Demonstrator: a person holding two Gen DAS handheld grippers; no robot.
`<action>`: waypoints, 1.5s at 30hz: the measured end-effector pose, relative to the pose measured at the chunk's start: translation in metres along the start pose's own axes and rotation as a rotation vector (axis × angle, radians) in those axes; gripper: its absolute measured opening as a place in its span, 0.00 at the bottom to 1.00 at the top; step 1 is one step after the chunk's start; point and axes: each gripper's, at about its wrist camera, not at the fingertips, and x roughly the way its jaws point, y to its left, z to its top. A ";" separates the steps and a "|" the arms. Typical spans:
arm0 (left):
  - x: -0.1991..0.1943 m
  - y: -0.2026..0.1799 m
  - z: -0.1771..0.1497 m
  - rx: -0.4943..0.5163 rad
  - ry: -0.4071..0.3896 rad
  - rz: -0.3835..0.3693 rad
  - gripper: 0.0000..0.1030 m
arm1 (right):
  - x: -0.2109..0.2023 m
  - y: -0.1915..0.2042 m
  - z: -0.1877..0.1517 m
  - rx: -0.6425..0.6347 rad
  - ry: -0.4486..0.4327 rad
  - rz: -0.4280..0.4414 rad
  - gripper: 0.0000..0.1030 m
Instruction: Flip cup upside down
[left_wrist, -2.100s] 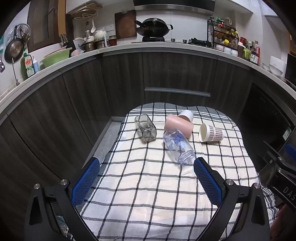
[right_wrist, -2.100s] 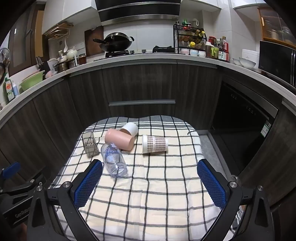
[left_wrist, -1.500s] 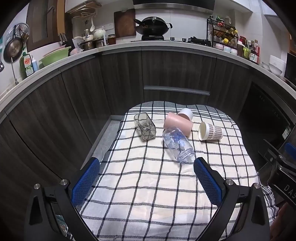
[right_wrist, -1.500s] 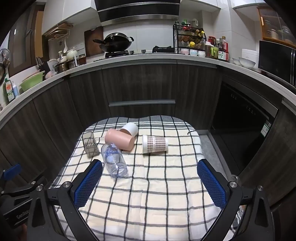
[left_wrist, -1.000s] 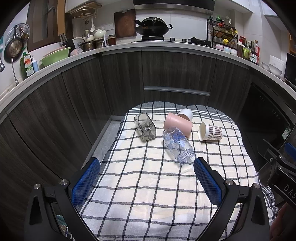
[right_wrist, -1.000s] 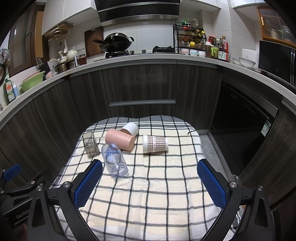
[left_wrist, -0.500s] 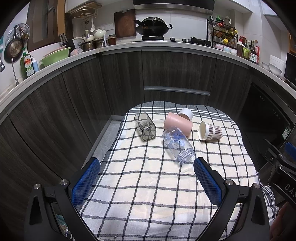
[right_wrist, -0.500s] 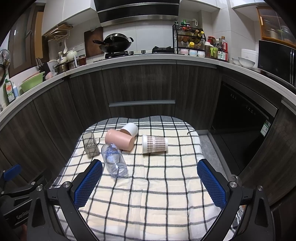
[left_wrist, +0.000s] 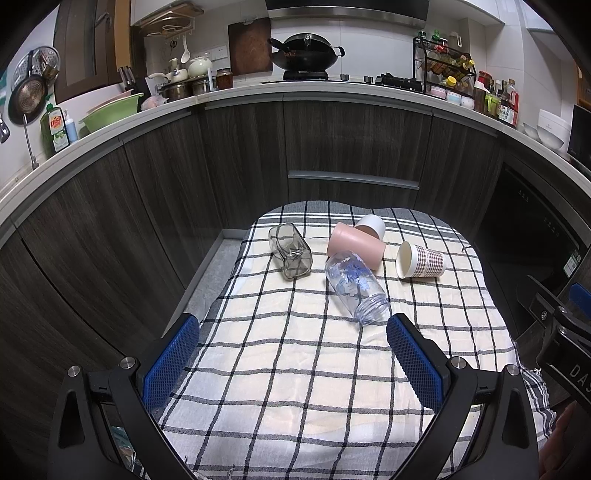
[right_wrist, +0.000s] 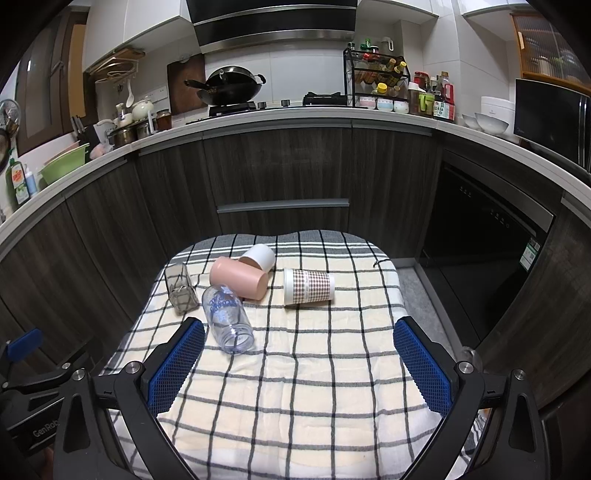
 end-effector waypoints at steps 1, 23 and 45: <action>0.000 0.000 0.000 0.000 0.000 0.000 1.00 | 0.000 0.000 0.000 0.000 -0.001 0.000 0.99; 0.001 0.004 -0.008 -0.006 0.009 0.003 1.00 | 0.002 -0.001 -0.002 0.000 0.008 0.001 0.99; 0.108 -0.047 0.019 -0.037 0.072 0.029 1.00 | 0.086 -0.022 0.023 -0.061 0.030 -0.026 0.99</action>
